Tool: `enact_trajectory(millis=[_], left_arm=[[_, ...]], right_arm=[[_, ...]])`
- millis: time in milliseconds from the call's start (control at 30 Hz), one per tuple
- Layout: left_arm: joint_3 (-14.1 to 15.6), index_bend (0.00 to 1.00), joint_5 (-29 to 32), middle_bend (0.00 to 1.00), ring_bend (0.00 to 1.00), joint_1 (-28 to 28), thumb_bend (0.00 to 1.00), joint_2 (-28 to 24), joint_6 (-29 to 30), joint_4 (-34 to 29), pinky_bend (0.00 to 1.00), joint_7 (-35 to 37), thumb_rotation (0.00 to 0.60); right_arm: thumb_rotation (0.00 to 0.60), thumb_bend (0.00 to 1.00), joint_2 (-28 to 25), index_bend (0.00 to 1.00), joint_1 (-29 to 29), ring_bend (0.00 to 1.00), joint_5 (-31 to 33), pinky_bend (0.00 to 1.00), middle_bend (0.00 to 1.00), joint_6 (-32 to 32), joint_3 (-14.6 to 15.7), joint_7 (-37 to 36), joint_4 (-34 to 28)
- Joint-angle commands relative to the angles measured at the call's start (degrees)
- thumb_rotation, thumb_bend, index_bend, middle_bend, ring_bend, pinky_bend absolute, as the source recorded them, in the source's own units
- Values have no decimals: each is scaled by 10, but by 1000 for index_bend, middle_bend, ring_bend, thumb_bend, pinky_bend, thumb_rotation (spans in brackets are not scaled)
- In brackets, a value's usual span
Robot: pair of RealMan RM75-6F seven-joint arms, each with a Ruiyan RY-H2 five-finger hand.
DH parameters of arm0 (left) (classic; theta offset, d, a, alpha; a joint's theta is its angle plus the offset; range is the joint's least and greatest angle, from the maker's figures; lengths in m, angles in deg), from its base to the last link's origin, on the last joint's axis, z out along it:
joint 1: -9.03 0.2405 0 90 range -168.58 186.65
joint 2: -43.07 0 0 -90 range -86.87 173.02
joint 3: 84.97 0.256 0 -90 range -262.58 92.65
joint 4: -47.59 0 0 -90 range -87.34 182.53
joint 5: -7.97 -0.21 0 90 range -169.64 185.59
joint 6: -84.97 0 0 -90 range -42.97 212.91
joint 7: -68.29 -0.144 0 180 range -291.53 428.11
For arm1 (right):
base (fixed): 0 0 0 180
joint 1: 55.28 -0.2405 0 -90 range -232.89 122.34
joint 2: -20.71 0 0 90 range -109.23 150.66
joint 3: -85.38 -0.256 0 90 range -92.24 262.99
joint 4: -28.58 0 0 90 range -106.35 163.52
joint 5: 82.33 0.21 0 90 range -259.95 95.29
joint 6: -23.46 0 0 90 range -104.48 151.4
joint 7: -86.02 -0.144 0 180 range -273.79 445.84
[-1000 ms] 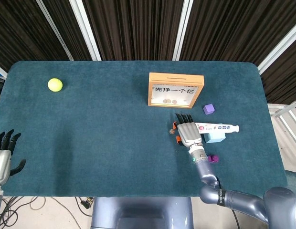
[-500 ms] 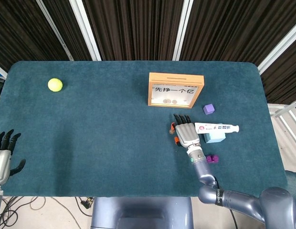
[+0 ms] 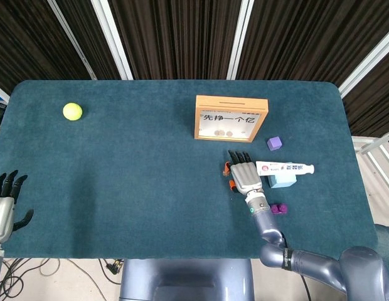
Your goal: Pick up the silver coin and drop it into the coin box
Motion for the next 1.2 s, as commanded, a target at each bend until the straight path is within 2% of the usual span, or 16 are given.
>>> enact_trajectory(millis=[33,1000,1200], left_arm=[[0,140,0,26,0,0,265,0,0,0,0,-1,600],[0,140,4,26,0,-1,265,1,0,-1,0,-5,600],[0,140,4,26,0,-1,265,1,1,-1,0,-7,600]], right_arm=[[600,487,2,391,1,0,-2,0,0,-1,0,-1,2],[600,487,18,392,0,0,-7,0,0,8,-4,-4,22],[600,487,22,442,-1,0,-8,0,0,12,-6,-10,32]])
